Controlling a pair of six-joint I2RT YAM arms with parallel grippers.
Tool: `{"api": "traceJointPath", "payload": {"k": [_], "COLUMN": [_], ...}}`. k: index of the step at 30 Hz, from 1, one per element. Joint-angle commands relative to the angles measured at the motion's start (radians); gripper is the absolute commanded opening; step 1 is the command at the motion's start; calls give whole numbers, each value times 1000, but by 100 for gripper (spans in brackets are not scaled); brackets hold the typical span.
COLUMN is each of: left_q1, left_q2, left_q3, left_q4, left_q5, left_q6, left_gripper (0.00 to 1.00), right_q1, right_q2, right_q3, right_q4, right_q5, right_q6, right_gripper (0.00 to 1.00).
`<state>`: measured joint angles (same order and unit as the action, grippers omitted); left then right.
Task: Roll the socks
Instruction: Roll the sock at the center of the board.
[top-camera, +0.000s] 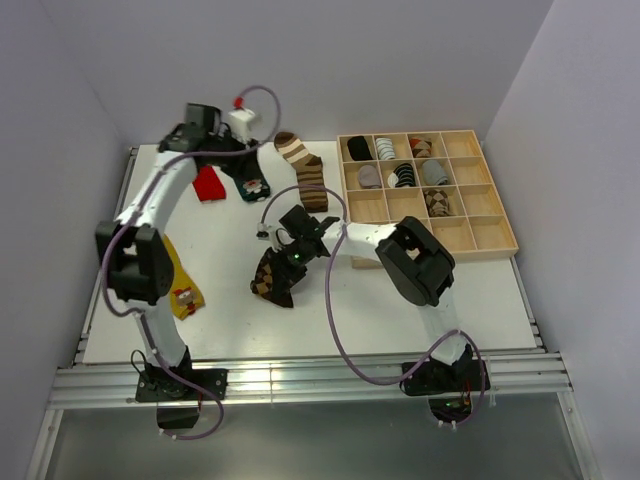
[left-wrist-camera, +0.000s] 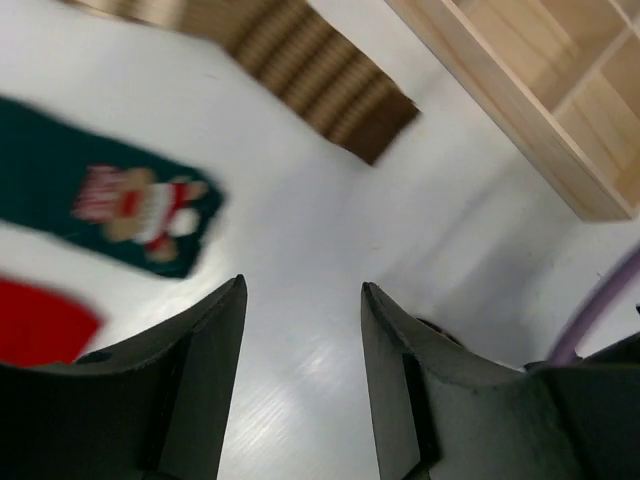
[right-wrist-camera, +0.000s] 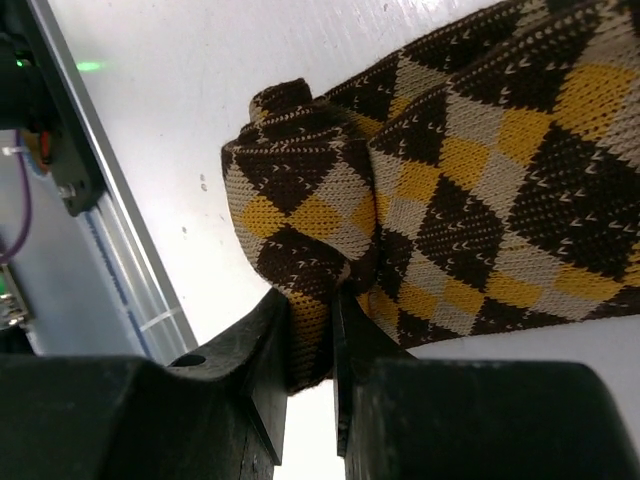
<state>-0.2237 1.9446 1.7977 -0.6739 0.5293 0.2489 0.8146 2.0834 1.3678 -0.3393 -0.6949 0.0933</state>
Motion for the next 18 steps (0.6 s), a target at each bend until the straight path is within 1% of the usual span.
{"api": "traceJointPath", "payload": {"k": [1,2,3,4,5,6,7,8,9,10,11,12,13,18], "left_q1": [70,70,70,69,64,44,28,11,-26,-46,-64,-106,-126,-232], "left_q2": [-157,-185,-247,-281,-314,-382,-419,-456,-533,-570,-604,-665,-693,-837], "left_q3": [-18,-74,-118,-165,-261,-317,-377,-503,-568,-628,-737,-783,-861,-1037], "left_q4": [47,39,51,60,59,72,89,108,150,169,184,201,226,290], "left_q5": [5,5,-9,-17,-23,-69,-101,-123,-165,-176,-189,-204,-207,-207], "left_q6": [59,96,128,197,251,289,365,401,430,484,504,516,530,553], "left_gripper": [55,55,55,57,57,57,57,57,57,58,59,59,61,63], "right_q1": [-12,-15,-17,-22,-25,-28,-31,-37,-40,-43,-51,-55,-58,-71], "right_q2": [109,124,132,139,161,170,182,190,210,217,225,237,241,264], "right_q3": [-12,-1,26,42,57,74,106,120,146,157,166,174,186,220], "right_q4": [-171,-185,-199,-233,-253,-271,-308,-323,-337,-361,-371,-375,-385,-395], "right_q5": [140,135,129,123,115,110,110,109,103,100,98,97,94,69], "right_q6": [-18,-20,-21,-23,-26,-29,-30,-32,-33,-33,-35,-35,-36,-37], "right_gripper": [1,1,2,2,2,3,3,3,4,4,4,4,4,7]}}
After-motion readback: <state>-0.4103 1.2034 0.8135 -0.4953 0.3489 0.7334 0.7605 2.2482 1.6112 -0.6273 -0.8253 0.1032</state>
